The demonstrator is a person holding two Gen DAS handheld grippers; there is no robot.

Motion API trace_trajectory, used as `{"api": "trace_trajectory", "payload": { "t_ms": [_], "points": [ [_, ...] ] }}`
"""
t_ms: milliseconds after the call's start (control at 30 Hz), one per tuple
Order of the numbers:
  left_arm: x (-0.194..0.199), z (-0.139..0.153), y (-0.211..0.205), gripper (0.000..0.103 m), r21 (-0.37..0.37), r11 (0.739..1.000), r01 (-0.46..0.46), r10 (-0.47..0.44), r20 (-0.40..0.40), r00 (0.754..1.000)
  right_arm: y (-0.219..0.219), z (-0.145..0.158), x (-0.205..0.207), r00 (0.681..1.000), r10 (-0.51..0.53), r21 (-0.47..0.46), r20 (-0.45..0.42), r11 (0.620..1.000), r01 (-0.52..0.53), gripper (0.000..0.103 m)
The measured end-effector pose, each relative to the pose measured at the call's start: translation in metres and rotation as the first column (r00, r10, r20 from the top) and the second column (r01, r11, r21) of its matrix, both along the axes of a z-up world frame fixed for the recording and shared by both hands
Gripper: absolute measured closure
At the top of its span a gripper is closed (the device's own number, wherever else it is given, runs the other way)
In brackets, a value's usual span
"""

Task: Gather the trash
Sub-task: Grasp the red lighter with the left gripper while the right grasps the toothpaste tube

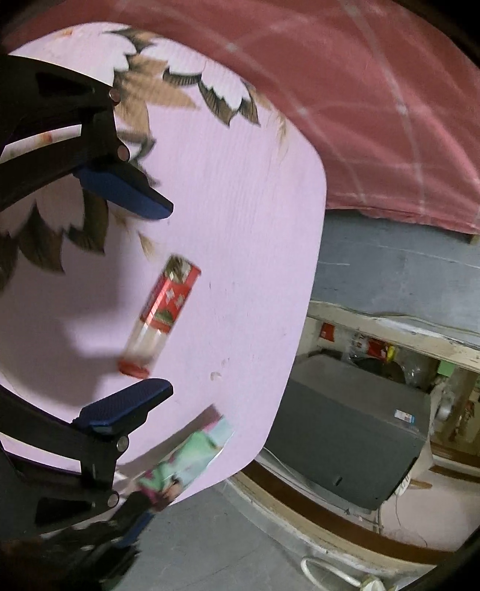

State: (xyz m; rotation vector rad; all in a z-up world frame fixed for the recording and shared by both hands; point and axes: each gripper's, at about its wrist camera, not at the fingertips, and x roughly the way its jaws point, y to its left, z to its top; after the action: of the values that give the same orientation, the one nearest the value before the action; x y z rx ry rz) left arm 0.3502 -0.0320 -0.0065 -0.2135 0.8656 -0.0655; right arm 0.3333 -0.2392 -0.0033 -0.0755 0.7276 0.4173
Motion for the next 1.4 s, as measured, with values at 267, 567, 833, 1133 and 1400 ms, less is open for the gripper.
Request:
{"api": "trace_trajectory", "payload": {
  "t_ms": [267,567,833,1133,1400],
  "points": [
    [0.022,-0.006,-0.018,0.055,0.109,0.988,-0.108,0.115,-0.06,0.992,-0.021,-0.004,-0.011,0.999,-0.038,0.043,-0.005,0.998,0.039,0.096],
    [0.008,-0.013,-0.014,0.075,0.101,0.993,-0.06,0.064,-0.032,0.997,-0.025,-0.009,-0.021,0.999,-0.042,0.071,-0.01,0.997,0.042,0.092],
    [-0.013,-0.015,-0.025,0.077,0.092,0.987,0.131,-0.129,-0.023,0.991,-0.027,-0.011,-0.012,0.997,-0.074,0.097,-0.026,0.992,0.076,0.079],
    [-0.03,-0.013,-0.035,0.074,0.115,0.977,0.18,-0.174,-0.062,0.983,-0.022,-0.015,-0.002,0.997,-0.071,0.107,-0.041,0.991,0.075,0.079],
    [-0.033,-0.014,-0.041,0.076,0.156,0.974,0.168,-0.157,-0.076,0.985,-0.015,-0.017,0.0,0.997,-0.056,0.105,-0.046,0.993,0.061,0.09]
  ]
}}
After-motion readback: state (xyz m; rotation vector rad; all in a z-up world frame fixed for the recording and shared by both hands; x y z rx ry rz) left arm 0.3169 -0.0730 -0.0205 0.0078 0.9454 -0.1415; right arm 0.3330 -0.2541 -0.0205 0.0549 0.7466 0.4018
